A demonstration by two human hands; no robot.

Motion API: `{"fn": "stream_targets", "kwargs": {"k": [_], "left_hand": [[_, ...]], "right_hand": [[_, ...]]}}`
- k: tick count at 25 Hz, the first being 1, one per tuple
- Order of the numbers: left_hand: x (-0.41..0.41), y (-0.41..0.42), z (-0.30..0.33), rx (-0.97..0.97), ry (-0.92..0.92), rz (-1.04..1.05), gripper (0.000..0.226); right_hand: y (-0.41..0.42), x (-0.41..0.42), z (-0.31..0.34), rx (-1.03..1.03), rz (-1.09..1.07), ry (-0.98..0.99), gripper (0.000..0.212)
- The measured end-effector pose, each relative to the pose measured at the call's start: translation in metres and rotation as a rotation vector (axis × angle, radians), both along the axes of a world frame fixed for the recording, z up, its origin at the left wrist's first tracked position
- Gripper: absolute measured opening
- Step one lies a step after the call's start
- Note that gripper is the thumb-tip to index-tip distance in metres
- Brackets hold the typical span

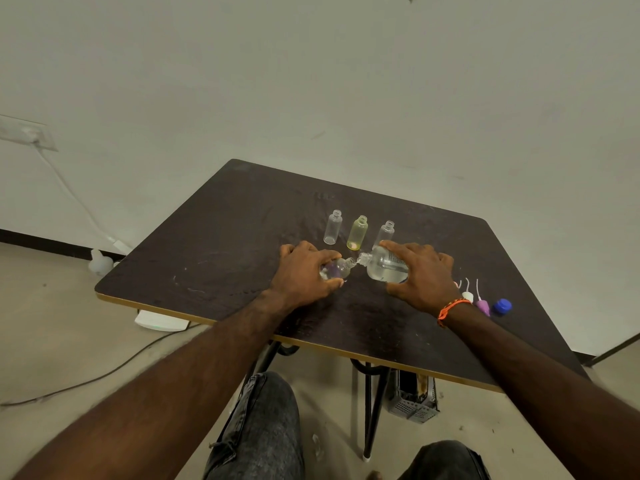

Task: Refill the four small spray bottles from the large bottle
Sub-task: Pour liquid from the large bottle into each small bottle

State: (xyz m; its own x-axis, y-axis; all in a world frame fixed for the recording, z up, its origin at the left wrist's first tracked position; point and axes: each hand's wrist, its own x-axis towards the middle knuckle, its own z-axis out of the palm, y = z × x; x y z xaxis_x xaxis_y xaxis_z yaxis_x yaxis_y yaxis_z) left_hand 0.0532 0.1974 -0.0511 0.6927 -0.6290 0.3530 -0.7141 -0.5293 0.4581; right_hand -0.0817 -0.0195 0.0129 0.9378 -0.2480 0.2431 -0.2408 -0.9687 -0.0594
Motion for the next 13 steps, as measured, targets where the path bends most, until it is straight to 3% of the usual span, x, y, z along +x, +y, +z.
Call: {"fn": "stream_targets", "kwargs": {"k": [13], "left_hand": [[0.0005,0.0,0.0026,0.039,-0.001,0.003,0.061]], "right_hand": [[-0.0002,-0.0011,0.0024,-0.001,0.001,0.015,0.083]]}}
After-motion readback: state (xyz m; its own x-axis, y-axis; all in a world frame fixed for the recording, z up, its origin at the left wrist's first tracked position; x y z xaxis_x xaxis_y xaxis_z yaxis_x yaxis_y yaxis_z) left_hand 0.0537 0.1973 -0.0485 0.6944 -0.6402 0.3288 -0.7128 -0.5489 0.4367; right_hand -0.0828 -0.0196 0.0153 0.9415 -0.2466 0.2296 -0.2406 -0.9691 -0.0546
